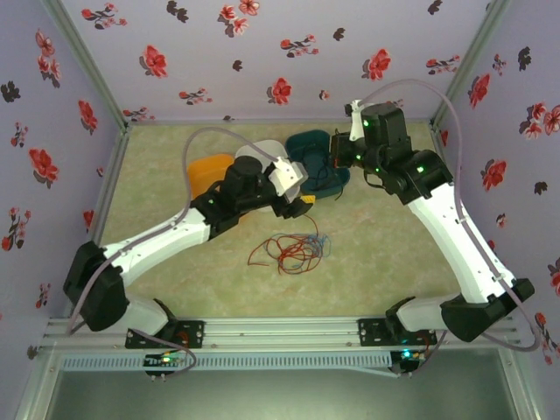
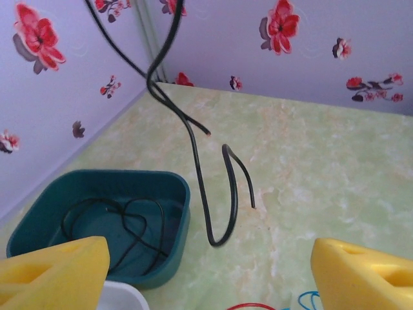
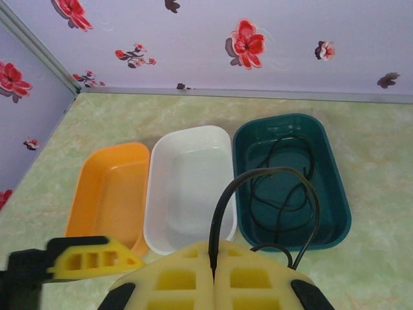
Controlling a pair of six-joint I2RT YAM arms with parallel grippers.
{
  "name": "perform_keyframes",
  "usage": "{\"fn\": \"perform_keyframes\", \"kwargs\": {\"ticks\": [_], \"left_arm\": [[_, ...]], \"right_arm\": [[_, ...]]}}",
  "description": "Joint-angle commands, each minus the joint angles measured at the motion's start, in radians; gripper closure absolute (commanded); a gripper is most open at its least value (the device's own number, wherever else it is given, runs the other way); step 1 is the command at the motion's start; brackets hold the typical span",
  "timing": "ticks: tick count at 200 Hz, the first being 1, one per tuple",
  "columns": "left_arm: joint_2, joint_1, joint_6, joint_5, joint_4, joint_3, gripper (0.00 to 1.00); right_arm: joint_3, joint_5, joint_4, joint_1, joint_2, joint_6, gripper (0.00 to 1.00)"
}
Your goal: Untangle the cables
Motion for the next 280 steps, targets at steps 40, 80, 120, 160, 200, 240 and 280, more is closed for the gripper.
{"fn": "perform_keyframes", "kwargs": {"ticks": [40, 80, 120, 160, 200, 240, 280], "left_arm": [[0.147, -0.008, 0.122, 0.053, -0.012, 0.164, 0.37], [0.164, -0.009, 0.083, 0.049, 0.002, 0.167, 0.74], [0.124, 0.003, 0.012, -0.025, 0.07, 0.085, 1.0], [0.054, 0.061, -0.254, -0.02, 0.366, -0.073, 1.0], [0.014, 0.123, -0.478, 0.063, 0.66, -0.179, 1.0], [-0.001, 0.201, -0.698, 0.084, 0.903, -0.242, 1.0], [-0.001, 0.254, -0.882, -0.073, 0.998, -0.289, 1.0]], "right_arm": [[0.032, -0.071, 0.045, -0.01, 0.014, 0.028, 1.0], [0.013, -0.046, 0.046, -0.027, 0.01, 0.041, 1.0], [-0.043, -0.056, 0.086, -0.093, -0.019, 0.091, 1.0], [-0.093, -0.025, 0.081, -0.151, -0.021, 0.139, 1.0], [-0.128, 0.018, 0.038, -0.175, -0.004, 0.161, 1.0], [-0.152, 0.073, -0.01, -0.188, 0.014, 0.155, 1.0], [-0.175, 0.061, -0.015, -0.199, 0.018, 0.154, 1.0]]}}
